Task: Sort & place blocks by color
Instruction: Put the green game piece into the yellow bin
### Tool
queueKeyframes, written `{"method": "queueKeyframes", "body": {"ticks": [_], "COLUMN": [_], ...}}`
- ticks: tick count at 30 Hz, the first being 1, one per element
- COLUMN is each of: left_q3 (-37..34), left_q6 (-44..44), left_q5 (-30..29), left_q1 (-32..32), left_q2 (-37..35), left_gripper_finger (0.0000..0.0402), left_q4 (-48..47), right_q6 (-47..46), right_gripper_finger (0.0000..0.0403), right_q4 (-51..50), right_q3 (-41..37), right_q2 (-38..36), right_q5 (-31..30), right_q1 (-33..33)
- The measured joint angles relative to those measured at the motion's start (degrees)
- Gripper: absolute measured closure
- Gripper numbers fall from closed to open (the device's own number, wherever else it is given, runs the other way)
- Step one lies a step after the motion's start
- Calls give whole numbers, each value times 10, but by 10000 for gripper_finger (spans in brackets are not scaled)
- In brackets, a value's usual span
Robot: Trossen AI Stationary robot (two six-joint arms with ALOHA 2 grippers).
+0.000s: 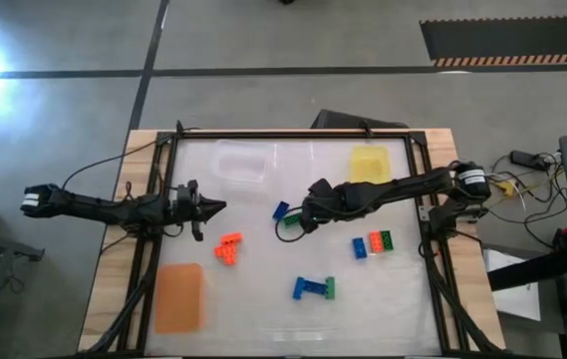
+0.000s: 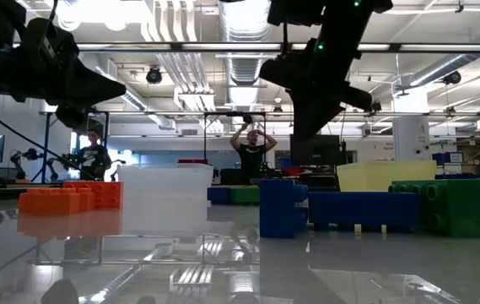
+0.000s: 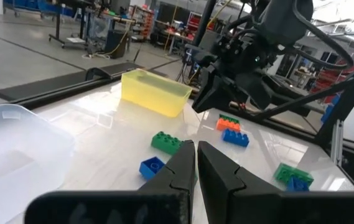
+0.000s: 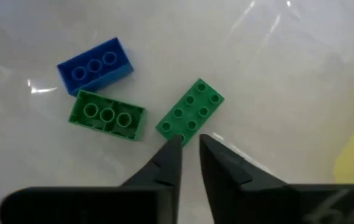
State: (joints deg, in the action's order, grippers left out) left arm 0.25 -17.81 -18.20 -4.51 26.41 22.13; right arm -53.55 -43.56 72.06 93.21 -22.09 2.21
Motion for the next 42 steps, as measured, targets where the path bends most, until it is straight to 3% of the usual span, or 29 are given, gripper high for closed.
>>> {"method": "queueKeyframes", "body": {"ticks": [9,17,30,42], "left_q3": [0,0,0,0], "left_q6": [-1,0,0,0], "left_q5": [0,0,0,0], "left_q1": [0,0,0,0], "left_q2": [2,5,32,56], "left_gripper_finger": [398,398,398,398], "left_q4": [3,18,36,51], "right_q6": [-88,-110,-126,-124], "right_gripper_finger": [210,148,143,147], "right_q4": [-3,31,68,48], "right_q3": [-1,-1,7,18], "right_q2": [18,34,54,118], "right_q5": [-5,-5,-4,-10], "right_q1": [-1,-1,-4,-34]}}
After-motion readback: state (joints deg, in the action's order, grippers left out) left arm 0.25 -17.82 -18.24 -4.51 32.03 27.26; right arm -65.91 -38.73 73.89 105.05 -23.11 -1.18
